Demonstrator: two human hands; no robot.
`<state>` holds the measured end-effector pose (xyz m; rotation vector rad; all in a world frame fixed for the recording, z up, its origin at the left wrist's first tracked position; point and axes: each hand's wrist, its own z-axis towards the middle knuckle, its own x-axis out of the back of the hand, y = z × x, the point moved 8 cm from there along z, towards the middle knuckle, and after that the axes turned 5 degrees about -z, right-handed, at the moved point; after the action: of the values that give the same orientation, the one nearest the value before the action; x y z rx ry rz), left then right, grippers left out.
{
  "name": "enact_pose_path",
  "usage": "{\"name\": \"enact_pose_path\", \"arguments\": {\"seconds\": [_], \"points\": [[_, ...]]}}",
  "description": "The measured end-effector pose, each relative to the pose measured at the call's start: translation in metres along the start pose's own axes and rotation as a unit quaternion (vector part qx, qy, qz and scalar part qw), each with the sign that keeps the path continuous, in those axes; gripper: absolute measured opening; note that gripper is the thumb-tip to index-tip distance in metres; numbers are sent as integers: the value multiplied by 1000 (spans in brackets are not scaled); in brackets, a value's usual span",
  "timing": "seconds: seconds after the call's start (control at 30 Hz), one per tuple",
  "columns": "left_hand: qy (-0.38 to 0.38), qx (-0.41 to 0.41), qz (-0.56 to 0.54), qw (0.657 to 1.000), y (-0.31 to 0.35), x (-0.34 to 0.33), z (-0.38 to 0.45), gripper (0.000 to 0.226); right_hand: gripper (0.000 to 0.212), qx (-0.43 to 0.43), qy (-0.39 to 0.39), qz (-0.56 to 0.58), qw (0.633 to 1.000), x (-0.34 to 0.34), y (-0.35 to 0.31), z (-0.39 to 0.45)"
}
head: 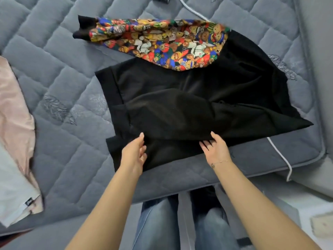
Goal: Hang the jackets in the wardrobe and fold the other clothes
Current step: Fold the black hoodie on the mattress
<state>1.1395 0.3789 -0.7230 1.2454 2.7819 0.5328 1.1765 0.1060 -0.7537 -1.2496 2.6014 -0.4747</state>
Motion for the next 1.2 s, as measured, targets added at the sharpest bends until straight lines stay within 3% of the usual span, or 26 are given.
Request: {"name": "enact_pose_path", "arguments": {"seconds": [0.07, 0.13, 0.23, 0.37, 0.53, 0.6, 0.67, 0.77, 0.8, 0.87, 0.93, 1.1, 1.2], "points": [[-52, 124, -86, 987, -37, -15, -4, 61, 24, 8, -2, 29, 1000, 5, -13, 2], [-72, 126, -130, 981, -37, -29, 2, 74, 30, 13, 11, 69, 997, 10, -30, 4], [-77, 87, -198, 973, -6, -53, 10, 55, 41, 10, 24, 105, 994, 14, -57, 10], [-123, 36, -332, 934, 32, -71, 1, 31, 35, 27, 8, 110, 994, 6, -93, 13], [-266, -7, -439, 858, 25, -60, -31, 36, 39, 31, -48, 132, 990, 3, -114, 19], [-221, 2, -452, 864, -7, -45, -28, 39, 40, -12, -44, 96, 994, 10, -99, 21], [-120, 27, -449, 885, -45, -27, -18, 38, 43, -54, -13, 43, 998, 30, -79, 24], [7, 30, -428, 903, -81, -6, -8, 43, 51, -79, 16, -172, 982, 70, -65, 21], [19, 21, -424, 905, -86, -4, -6, 46, 49, -75, 6, -288, 955, 79, -66, 17], [12, 10, -419, 908, -93, -9, -5, 47, 41, -41, -7, -507, 861, 93, -77, 5], [-3, 22, -399, 917, -104, -21, -12, 44, 39, 59, -7, -628, 776, 98, -104, -3], [12, 21, -379, 925, -123, -51, -25, 27, 8, 414, -113, -699, 572, 7, -175, -30], [54, 17, -408, 911, -126, -58, -21, 18, 27, 522, -213, -725, 396, -71, -179, -22]]}}
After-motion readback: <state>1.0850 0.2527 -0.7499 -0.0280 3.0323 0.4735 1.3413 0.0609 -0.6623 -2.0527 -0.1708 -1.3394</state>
